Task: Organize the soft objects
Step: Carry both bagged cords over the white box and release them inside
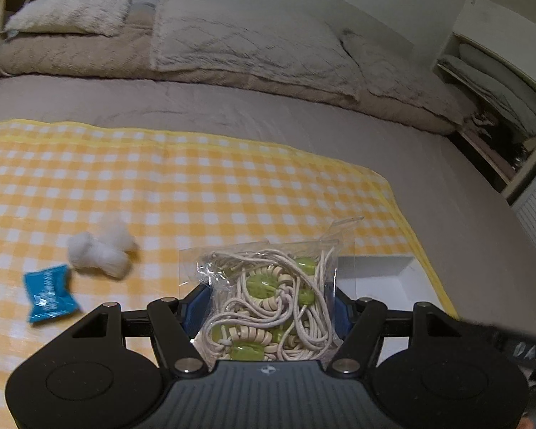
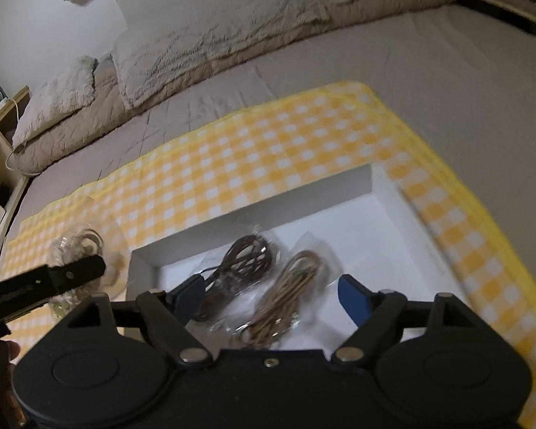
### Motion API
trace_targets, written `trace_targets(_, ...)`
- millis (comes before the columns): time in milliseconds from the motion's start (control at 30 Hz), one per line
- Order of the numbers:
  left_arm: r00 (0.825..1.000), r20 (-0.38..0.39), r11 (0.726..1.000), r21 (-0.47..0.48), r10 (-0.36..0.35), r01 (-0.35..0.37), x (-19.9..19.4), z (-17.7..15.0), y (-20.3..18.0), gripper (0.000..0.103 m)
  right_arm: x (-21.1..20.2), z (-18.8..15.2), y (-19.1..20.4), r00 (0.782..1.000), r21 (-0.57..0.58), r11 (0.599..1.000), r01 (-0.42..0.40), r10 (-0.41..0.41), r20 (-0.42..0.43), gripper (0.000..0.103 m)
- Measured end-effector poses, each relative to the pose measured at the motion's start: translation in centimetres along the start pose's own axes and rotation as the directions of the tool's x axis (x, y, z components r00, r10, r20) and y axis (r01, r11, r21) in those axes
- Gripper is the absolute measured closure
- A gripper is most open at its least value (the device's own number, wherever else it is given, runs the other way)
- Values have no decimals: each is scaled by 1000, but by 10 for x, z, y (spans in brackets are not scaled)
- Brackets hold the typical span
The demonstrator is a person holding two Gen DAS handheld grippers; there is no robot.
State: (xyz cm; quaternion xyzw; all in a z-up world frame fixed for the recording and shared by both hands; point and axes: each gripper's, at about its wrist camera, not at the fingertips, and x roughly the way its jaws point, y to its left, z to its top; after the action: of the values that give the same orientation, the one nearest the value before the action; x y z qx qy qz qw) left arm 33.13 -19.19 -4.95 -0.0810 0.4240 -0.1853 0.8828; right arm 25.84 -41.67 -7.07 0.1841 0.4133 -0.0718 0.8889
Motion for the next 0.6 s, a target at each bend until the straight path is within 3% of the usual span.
trace_targets(167, 995, -53, 996, -2, -85, 85, 20, -15, -30, 36, -23, 7, -23, 997, 47, 999, -11, 7, 76, 21)
trace_targets(367, 975, -106, 981, -12, -194, 194, 48, -35, -74, 36, -47, 13, -48, 989, 113, 993, -43, 27, 144, 20)
trace_targets(567, 933, -102, 938, -59, -346, 341, 71, -52, -108, 34, -57, 14, -65, 984, 116, 992, -39, 18, 180, 20)
trace_targets(600, 925, -100, 931, -68, -365, 360, 76, -54, -112, 27, -57, 14, -68, 983, 114, 993, -37, 16, 181, 20)
